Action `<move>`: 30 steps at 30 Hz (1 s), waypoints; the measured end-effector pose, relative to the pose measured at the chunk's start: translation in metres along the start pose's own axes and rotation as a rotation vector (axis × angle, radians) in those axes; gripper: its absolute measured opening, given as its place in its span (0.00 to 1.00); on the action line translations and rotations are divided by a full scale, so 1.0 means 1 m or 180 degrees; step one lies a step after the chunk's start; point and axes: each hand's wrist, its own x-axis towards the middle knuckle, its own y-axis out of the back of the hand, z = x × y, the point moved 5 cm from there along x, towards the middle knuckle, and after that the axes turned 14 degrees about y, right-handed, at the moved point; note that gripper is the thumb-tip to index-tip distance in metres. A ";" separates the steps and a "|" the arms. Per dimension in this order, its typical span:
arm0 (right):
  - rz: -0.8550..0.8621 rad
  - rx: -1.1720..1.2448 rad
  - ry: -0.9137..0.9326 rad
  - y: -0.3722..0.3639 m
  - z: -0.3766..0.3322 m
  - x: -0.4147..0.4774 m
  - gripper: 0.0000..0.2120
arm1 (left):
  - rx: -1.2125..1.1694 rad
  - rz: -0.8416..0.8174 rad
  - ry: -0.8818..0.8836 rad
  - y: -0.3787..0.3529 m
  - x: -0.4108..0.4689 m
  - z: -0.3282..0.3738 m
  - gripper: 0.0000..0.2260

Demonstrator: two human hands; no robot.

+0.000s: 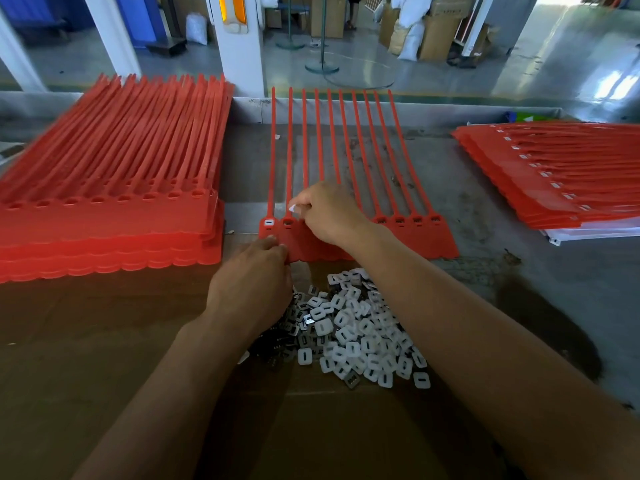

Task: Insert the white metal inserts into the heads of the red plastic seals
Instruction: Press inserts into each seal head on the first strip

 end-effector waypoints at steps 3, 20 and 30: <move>0.0028 0.0010 0.0003 0.000 0.001 0.003 0.10 | 0.0004 0.0004 -0.0023 0.000 0.000 0.001 0.14; -0.0279 -0.0580 0.0002 -0.009 0.001 0.012 0.08 | 0.0002 0.0034 -0.0060 0.000 0.000 0.000 0.14; -0.0319 -0.0992 0.0170 -0.010 -0.006 0.014 0.08 | -0.0032 0.0017 -0.0041 0.000 -0.001 0.000 0.14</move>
